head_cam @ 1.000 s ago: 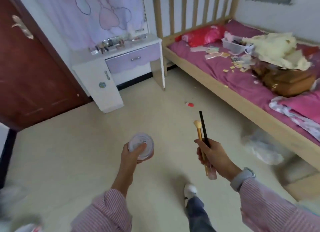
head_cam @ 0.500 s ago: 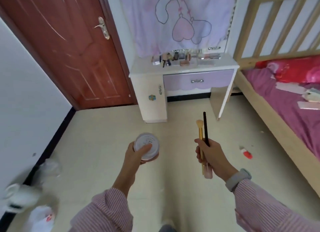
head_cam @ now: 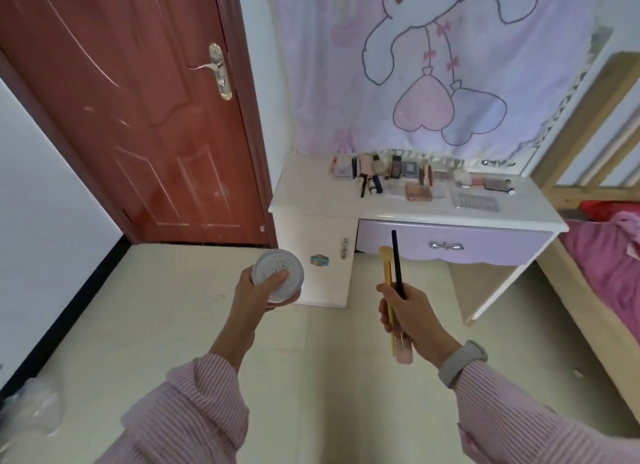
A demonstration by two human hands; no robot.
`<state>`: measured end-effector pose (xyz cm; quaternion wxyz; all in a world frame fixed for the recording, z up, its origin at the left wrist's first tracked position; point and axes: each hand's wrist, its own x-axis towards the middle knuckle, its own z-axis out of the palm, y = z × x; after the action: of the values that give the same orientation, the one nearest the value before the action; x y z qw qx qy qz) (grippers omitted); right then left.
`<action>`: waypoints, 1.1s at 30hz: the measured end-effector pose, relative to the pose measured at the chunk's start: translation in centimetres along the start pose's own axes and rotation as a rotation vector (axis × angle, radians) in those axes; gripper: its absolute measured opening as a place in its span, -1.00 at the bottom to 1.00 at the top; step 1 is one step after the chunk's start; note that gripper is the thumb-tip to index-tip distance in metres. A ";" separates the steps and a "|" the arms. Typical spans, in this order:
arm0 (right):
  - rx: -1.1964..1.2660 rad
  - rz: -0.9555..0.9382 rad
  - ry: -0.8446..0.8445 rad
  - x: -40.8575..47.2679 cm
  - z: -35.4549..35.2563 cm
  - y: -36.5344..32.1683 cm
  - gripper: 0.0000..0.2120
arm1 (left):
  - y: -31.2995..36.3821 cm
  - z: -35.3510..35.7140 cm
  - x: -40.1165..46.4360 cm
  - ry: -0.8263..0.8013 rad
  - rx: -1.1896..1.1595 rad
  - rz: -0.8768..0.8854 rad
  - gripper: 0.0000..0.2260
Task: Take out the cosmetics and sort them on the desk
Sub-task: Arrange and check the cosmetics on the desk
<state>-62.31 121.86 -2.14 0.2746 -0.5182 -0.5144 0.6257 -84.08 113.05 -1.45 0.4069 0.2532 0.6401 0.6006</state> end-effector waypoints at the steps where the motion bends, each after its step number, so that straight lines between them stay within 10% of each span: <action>1: -0.006 0.012 -0.009 1.9 0.6 -0.7 -0.86 | 0.2 0.2 2.2 -0.006 -0.001 -0.017 -0.87; 18: 0.054 0.259 -0.006 45.3 10.4 -7.5 -0.81 | -1.9 3.8 44.1 0.088 0.166 -0.299 -0.65; 33: -0.196 0.359 0.246 66.6 19.1 -9.8 -0.88 | -2.3 5.6 69.9 -0.278 0.433 -0.258 -0.63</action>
<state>-102.71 176.53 -18.73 0.1681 -0.6979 -0.4348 0.5437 -116.90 172.67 -18.56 0.5004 0.3305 0.7183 0.3526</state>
